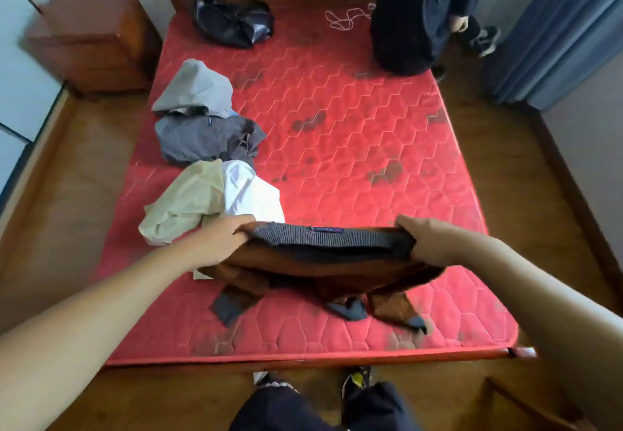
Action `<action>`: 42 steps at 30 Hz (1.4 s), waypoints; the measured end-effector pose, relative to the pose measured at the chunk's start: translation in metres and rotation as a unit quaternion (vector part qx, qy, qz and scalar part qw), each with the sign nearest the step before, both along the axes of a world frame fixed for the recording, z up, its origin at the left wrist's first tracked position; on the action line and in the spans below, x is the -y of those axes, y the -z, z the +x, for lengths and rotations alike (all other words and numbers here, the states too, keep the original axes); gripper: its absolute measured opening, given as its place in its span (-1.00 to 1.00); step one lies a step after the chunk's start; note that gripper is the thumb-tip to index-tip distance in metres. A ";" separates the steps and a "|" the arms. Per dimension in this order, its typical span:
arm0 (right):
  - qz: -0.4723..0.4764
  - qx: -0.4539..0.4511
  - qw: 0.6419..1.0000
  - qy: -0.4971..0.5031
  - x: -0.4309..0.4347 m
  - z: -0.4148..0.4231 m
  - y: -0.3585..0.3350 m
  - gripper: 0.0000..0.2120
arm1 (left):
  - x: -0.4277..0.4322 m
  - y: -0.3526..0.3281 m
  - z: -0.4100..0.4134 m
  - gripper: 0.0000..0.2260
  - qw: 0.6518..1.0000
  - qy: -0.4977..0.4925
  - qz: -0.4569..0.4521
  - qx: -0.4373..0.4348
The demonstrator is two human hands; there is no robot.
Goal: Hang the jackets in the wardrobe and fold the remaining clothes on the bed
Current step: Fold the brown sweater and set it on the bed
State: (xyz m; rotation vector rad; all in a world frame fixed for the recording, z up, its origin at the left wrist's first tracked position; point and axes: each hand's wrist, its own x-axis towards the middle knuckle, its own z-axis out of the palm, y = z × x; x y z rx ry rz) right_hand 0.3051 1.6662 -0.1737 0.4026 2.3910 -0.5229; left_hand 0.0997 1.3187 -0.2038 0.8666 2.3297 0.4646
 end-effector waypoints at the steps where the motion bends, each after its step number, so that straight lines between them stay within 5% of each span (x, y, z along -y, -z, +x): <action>1: 0.005 -0.031 1.000 0.003 -0.009 -0.010 0.007 -0.73 | -0.007 0.006 -0.010 -0.75 1.000 0.007 -0.012 0.001; 7: 0.054 -0.268 0.955 0.111 -0.085 -0.149 0.045 -0.63 | -0.111 0.026 -0.145 -0.73 0.989 -0.054 0.034 -0.130; 11: 0.145 -0.337 0.909 0.198 -0.100 -0.226 0.104 -0.46 | -0.170 0.080 -0.205 -0.67 0.952 -0.175 0.057 -0.245; 16: 0.051 -0.167 0.979 0.105 -0.040 -0.178 0.259 -0.57 | -0.154 0.237 -0.121 -0.58 0.992 -0.089 -0.016 -0.084; 20: -0.019 -0.005 0.993 0.116 0.000 -0.096 0.379 -0.55 | -0.096 0.363 -0.036 -0.45 0.986 -0.079 -0.138 0.052; 24: -0.029 0.054 0.965 0.257 0.022 -0.048 0.447 -0.39 | -0.055 0.440 0.011 -0.27 0.962 -0.062 -0.254 0.072; 29: 0.009 -0.057 0.927 0.370 0.041 -0.038 0.478 -0.36 | -0.037 0.472 0.033 0.01 0.965 -0.023 -0.249 -0.079; 31: 0.009 -0.066 0.901 0.428 0.046 -0.037 0.481 -0.48 | -0.031 0.475 0.030 -0.03 0.975 -0.026 -0.197 -0.101; 35: 0.085 -0.048 0.905 0.415 0.059 -0.017 0.475 -0.65 | -0.015 0.471 0.028 -0.16 0.987 -0.132 -0.070 -0.064; 39: 0.084 -0.008 0.859 0.504 0.066 0.004 0.473 -0.49 | -0.013 0.469 0.032 -0.18 0.969 -0.243 -0.041 0.017; 42: 0.009 0.001 0.827 0.562 0.059 0.015 0.481 -0.64 | -0.008 0.469 0.029 -0.49 0.947 -0.300 -0.115 -0.010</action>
